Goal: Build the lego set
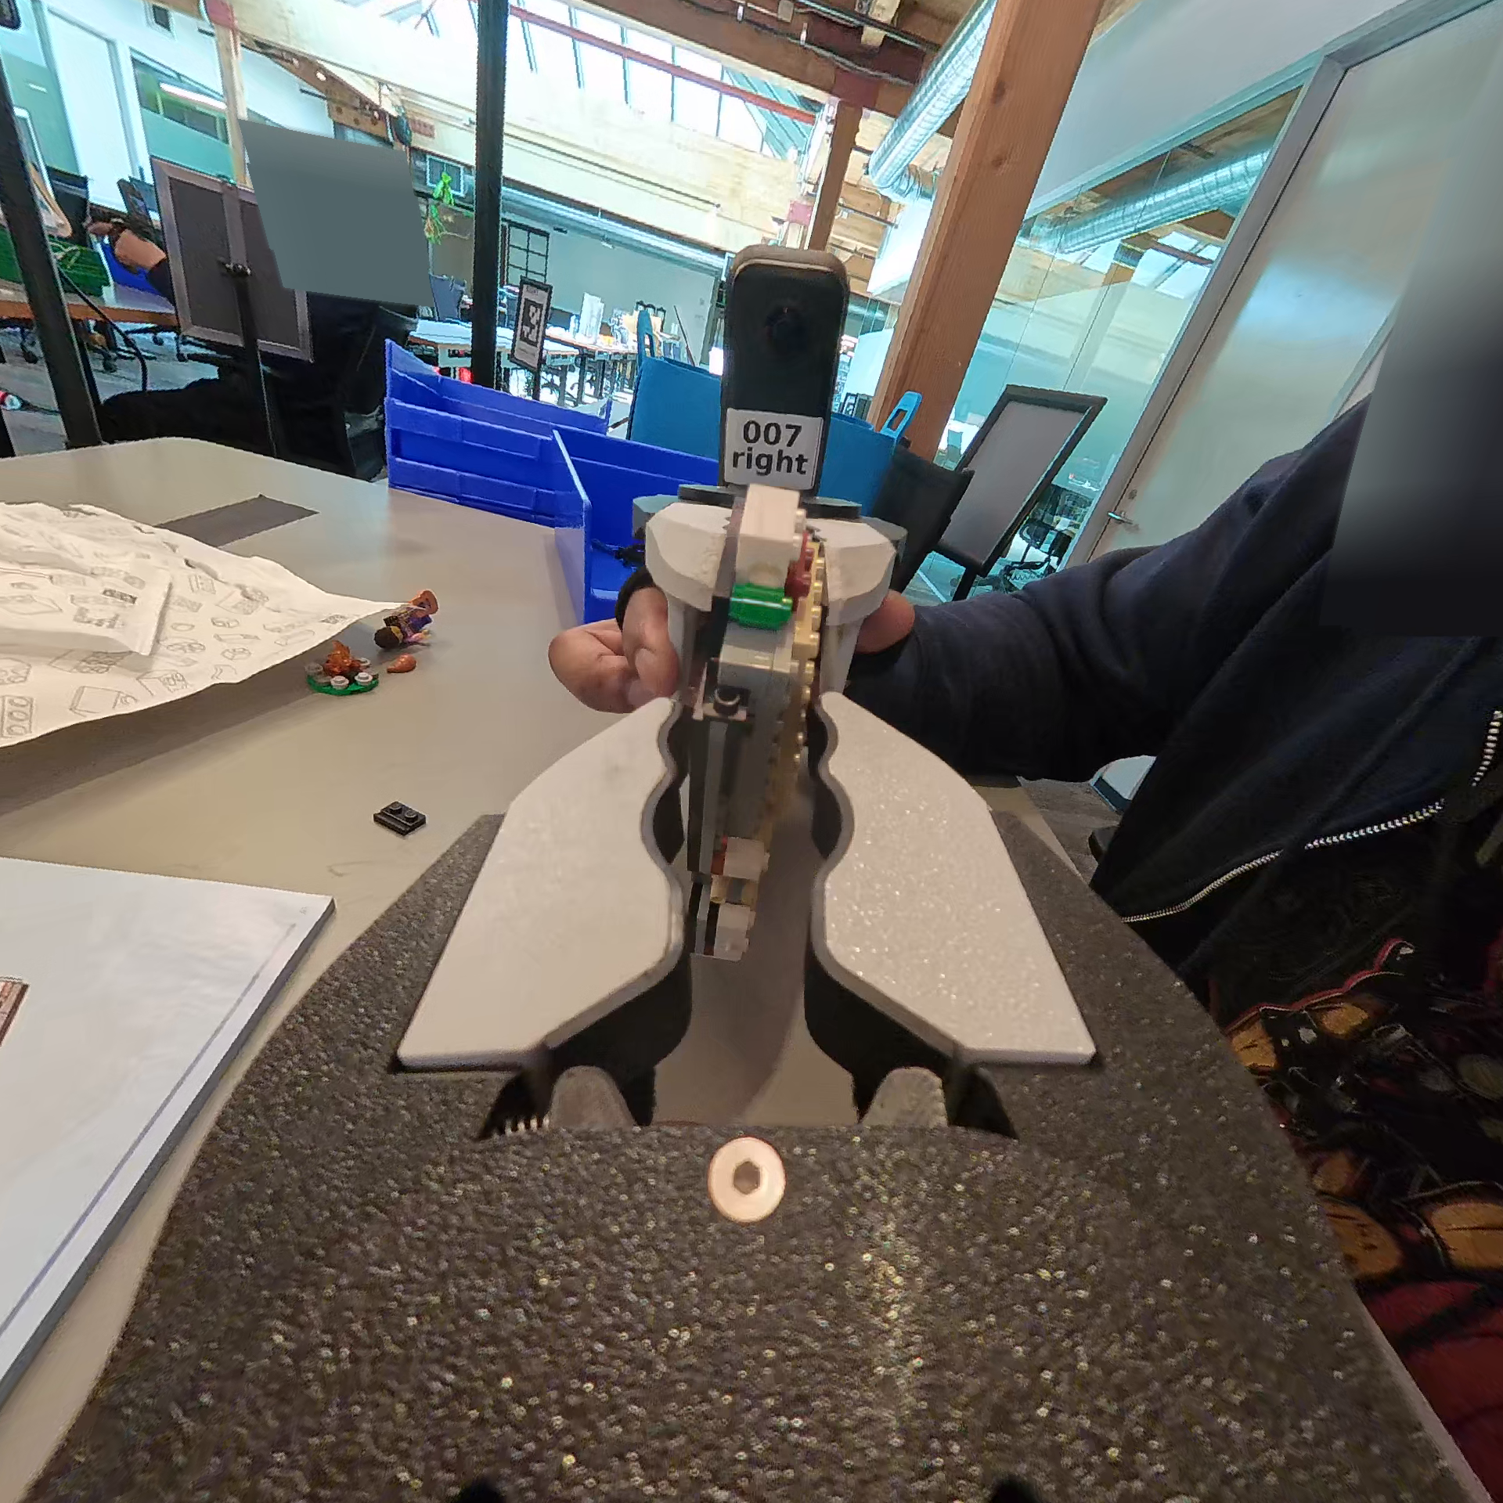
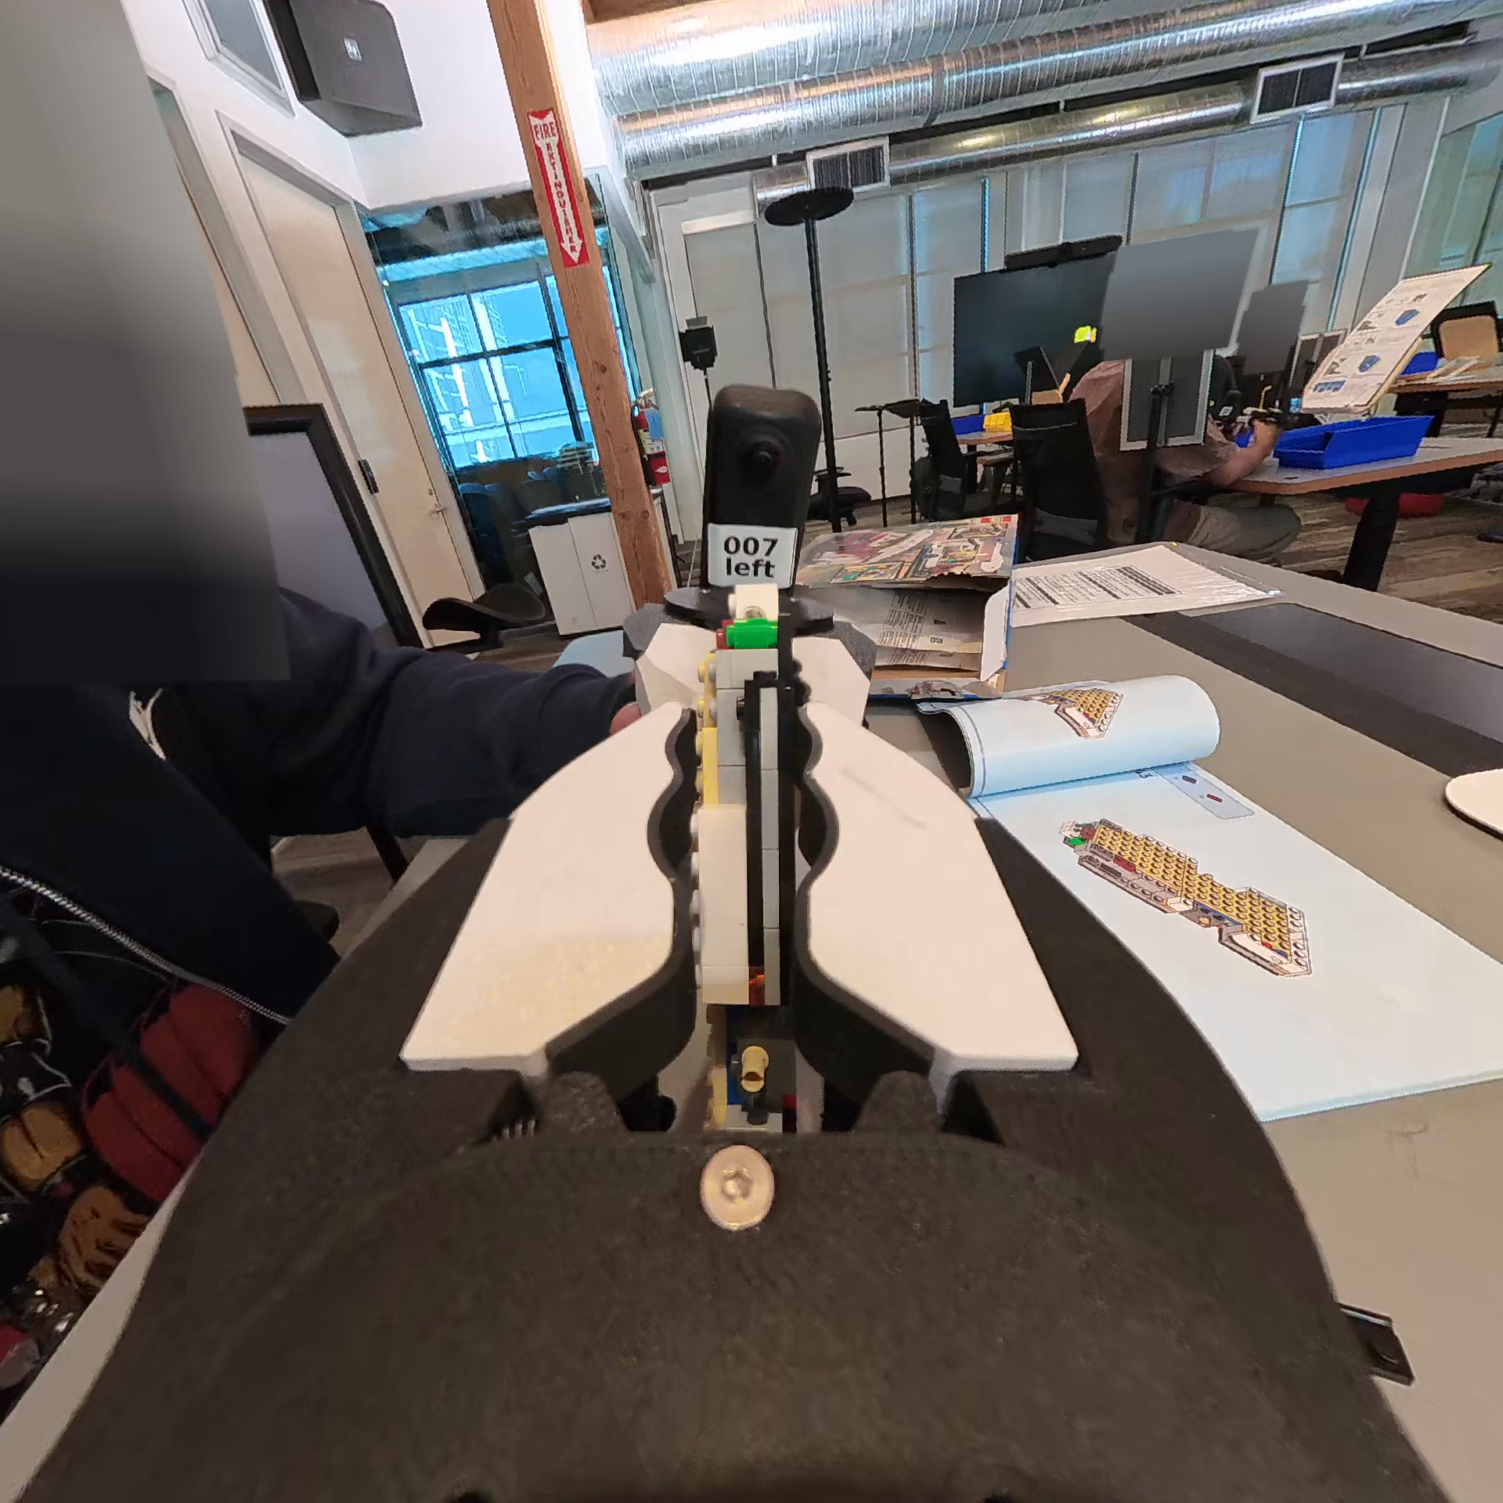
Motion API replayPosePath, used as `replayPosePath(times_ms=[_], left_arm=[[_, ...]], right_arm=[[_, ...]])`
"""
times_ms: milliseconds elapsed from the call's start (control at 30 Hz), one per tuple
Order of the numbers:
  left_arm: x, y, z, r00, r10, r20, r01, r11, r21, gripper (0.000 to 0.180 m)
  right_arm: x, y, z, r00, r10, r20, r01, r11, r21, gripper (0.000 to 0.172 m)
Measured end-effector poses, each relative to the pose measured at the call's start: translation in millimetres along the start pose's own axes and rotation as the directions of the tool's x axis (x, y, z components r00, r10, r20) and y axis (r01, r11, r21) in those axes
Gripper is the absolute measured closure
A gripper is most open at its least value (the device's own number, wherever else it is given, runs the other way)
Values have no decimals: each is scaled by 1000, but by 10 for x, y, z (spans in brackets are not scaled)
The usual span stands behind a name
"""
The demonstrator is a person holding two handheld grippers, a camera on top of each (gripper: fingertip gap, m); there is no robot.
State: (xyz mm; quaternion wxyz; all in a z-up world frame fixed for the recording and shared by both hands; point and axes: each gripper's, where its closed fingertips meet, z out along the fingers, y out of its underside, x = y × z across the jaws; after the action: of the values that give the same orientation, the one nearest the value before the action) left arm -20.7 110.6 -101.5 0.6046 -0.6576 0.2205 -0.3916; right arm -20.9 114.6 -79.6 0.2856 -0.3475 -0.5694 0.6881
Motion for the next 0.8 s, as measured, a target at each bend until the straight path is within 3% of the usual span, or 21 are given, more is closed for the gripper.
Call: replayPosePath(times_ms=[800], left_arm=[[196, -163, 26, 997, 51, -59, -44, 993, 111, 157]], right_arm=[[-149, -111, -28, 995, 15, 94, -25, 994, 107, 149]])
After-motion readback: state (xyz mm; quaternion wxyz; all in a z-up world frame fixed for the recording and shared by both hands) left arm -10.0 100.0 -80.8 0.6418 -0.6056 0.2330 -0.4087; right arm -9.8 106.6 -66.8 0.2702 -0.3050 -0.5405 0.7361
